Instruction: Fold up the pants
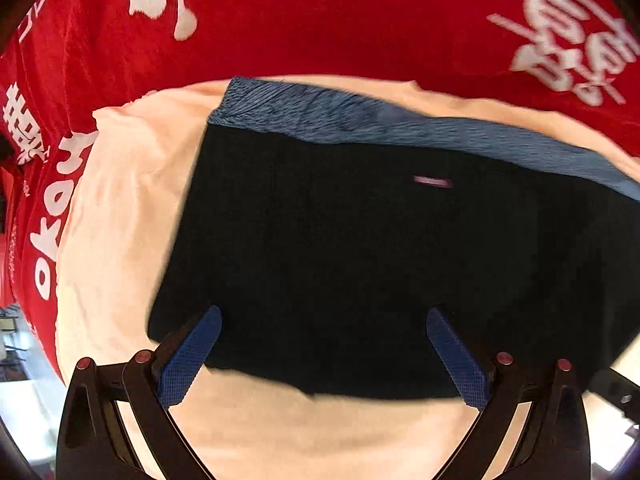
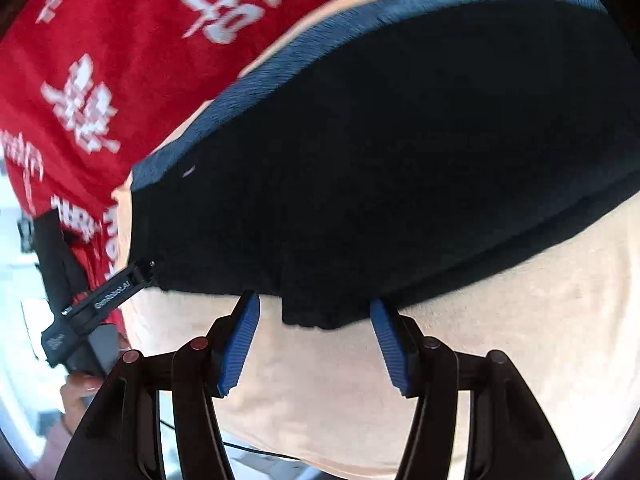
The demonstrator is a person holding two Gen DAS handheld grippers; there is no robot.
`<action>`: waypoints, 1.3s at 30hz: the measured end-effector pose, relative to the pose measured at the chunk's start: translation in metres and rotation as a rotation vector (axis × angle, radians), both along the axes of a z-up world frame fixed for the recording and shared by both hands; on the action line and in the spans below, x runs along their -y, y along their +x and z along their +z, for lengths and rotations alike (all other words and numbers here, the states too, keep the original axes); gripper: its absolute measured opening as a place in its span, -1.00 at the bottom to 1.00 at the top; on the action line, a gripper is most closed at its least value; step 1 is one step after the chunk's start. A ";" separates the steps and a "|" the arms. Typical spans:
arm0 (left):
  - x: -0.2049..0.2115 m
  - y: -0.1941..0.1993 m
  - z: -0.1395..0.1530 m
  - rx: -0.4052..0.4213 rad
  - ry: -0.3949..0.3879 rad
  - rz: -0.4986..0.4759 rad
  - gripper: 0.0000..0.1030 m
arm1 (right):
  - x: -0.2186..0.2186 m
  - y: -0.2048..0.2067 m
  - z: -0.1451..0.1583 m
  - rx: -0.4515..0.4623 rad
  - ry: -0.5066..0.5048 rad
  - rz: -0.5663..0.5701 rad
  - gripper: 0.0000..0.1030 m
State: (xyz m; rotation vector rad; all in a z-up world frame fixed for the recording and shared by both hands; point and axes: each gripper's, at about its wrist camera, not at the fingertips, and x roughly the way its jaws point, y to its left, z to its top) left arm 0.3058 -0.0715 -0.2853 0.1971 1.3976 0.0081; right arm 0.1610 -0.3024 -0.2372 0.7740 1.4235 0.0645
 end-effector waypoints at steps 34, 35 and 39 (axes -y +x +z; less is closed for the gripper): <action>0.139 -0.064 -0.011 -0.045 -0.117 -0.306 1.00 | 0.077 -0.024 0.033 -0.003 -0.297 0.035 -0.68; 0.139 -0.061 -0.011 -0.061 -0.120 -0.301 1.00 | 0.082 -0.028 0.034 0.008 -0.261 0.010 -0.67; 0.143 -0.063 -0.008 -0.040 -0.079 -0.335 1.00 | 0.117 -0.033 0.029 -0.003 -0.159 -0.193 -0.29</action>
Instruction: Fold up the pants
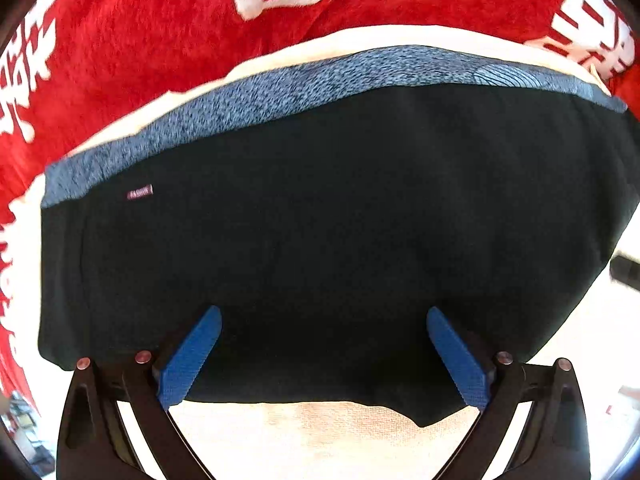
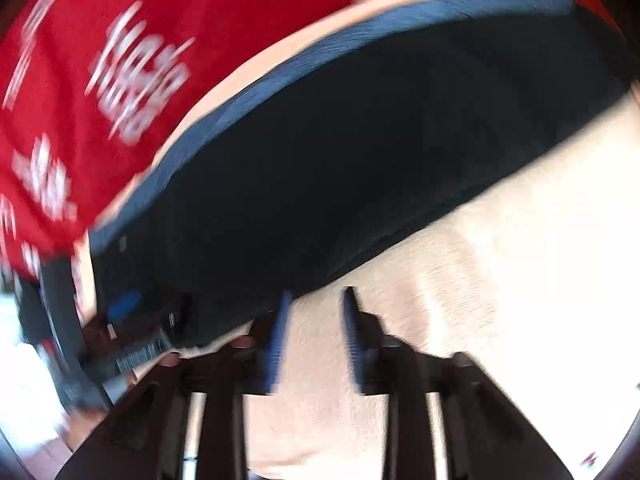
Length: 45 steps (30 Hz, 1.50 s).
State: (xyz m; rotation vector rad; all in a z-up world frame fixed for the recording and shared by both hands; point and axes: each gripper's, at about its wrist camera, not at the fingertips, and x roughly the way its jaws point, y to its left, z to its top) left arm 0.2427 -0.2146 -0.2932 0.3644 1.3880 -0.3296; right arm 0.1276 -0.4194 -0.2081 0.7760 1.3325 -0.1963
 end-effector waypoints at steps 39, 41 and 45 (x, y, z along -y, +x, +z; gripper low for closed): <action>-0.005 0.037 0.030 0.000 -0.040 0.126 1.00 | 0.014 0.072 -0.006 -0.089 -0.303 0.330 -0.49; 0.026 0.014 0.022 -0.048 -0.071 0.102 1.00 | 0.017 0.051 -0.002 -0.015 -0.306 0.329 -0.48; 0.063 -0.012 0.011 -0.035 -0.067 0.093 1.00 | 0.010 0.042 0.001 -0.017 -0.341 0.380 -0.41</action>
